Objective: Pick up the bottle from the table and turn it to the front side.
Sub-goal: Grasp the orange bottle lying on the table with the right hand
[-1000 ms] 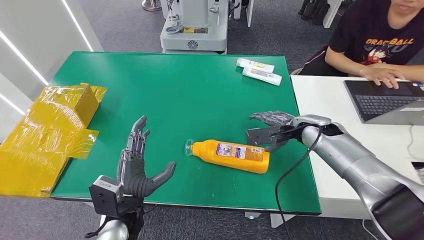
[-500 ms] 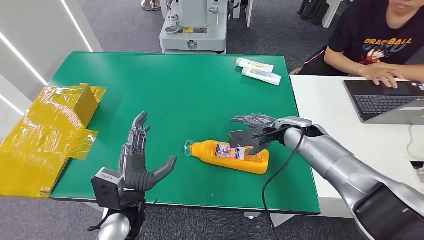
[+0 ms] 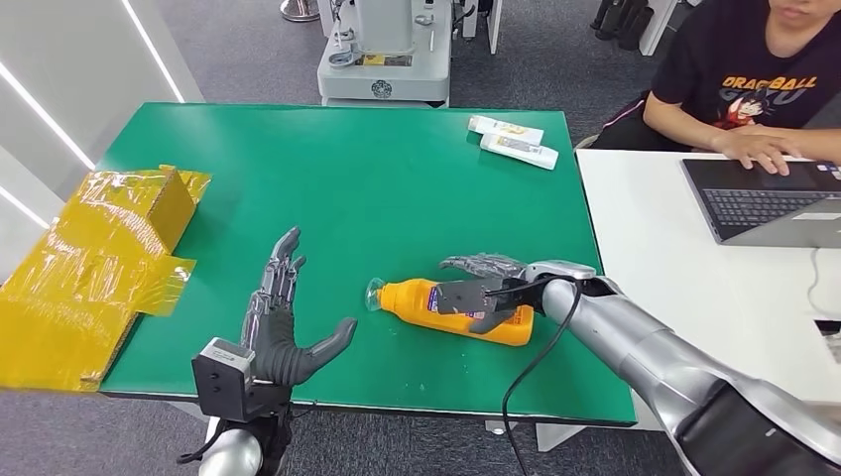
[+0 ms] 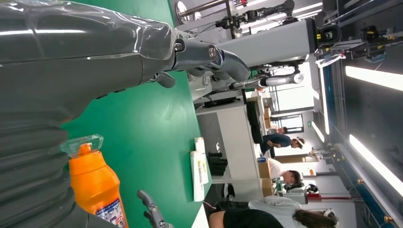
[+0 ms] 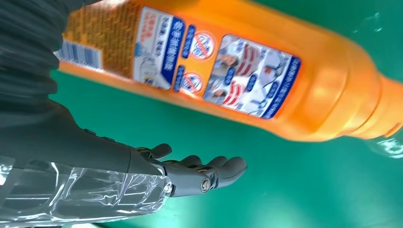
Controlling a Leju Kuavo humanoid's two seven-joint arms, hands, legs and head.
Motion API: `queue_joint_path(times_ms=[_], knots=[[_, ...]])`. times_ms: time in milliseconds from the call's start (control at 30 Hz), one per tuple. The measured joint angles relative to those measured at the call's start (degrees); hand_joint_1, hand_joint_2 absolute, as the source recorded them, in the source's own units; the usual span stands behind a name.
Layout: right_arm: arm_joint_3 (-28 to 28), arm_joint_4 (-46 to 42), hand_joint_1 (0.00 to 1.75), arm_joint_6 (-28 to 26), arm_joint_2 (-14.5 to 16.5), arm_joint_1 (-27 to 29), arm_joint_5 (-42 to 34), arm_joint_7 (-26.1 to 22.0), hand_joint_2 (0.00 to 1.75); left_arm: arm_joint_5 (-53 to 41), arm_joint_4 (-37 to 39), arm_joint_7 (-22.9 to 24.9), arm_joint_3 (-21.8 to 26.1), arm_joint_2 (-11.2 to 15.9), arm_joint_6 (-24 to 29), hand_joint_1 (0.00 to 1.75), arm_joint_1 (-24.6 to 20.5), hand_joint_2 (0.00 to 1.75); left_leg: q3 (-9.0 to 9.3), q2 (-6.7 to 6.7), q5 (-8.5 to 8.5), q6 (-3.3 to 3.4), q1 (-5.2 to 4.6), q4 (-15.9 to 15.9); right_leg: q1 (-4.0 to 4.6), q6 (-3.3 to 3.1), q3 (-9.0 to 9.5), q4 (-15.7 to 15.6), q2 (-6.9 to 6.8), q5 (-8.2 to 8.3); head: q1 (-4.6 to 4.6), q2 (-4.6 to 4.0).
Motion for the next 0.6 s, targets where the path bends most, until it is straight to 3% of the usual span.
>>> queue_joint_path(times_ms=[600], knots=[[-1.0, 0.4, 0.0, -2.5, -1.8, 5.0, 0.8, 1.1, 1.75, -0.9, -0.5, 1.4, -0.1, -0.5, -2.5, 0.0, -0.3, 1.75, 0.15, 0.01, 0.0, 0.0, 0.0, 0.0, 0.0, 0.0, 0.12, 0.0, 0.01, 0.0, -0.01, 0.0]])
